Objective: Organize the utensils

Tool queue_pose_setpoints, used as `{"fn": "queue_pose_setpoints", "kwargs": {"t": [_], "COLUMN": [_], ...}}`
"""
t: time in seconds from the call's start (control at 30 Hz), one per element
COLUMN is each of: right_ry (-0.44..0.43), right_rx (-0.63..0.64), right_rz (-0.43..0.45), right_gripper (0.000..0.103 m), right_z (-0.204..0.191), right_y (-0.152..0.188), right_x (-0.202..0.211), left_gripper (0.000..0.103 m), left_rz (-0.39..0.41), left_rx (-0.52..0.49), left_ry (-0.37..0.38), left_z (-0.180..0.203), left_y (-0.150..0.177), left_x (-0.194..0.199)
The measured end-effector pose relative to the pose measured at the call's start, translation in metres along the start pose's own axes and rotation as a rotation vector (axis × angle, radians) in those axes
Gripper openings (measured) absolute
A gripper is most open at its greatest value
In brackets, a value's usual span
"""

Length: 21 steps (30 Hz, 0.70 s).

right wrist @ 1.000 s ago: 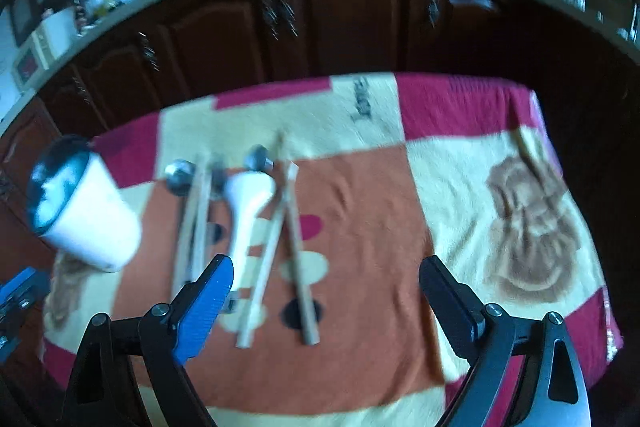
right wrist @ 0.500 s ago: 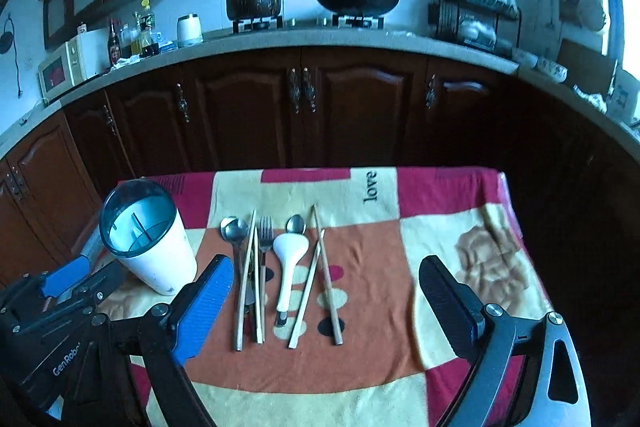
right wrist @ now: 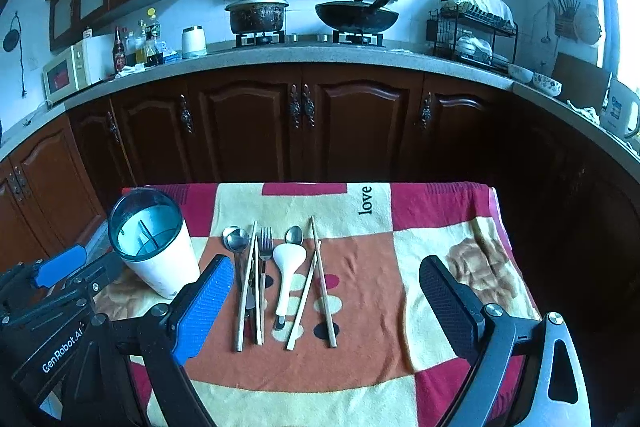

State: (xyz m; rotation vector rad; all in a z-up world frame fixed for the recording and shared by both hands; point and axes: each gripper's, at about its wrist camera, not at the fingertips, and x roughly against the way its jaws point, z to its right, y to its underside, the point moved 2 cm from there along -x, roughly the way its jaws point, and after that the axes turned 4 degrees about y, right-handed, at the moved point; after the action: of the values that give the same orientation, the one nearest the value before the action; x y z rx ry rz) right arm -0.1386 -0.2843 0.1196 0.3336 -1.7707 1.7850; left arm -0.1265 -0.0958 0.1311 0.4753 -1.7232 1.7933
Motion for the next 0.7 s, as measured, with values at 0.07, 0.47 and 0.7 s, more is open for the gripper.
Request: {"fn": "queue_pose_setpoints", "kwargs": {"t": [0.07, 0.47, 0.7], "right_ry": [0.001, -0.001, -0.006], "right_rx": [0.003, 0.005, 0.008], "right_rz": [-0.005, -0.013, -0.017], "right_gripper": [0.093, 0.093, 0.093], "right_z": [0.000, -0.002, -0.002], "right_y": [0.000, 0.001, 0.001], "right_x": [-0.001, -0.004, -0.004], "left_gripper": [0.045, 0.045, 0.045], "left_rz": [0.000, 0.000, -0.004], "left_rx": [-0.002, -0.003, -0.004], "left_ry": [0.007, 0.020, 0.021], "left_z": [-0.008, -0.019, -0.021], "left_y": [-0.002, -0.002, -0.002], "left_x": [-0.001, -0.007, -0.011]}}
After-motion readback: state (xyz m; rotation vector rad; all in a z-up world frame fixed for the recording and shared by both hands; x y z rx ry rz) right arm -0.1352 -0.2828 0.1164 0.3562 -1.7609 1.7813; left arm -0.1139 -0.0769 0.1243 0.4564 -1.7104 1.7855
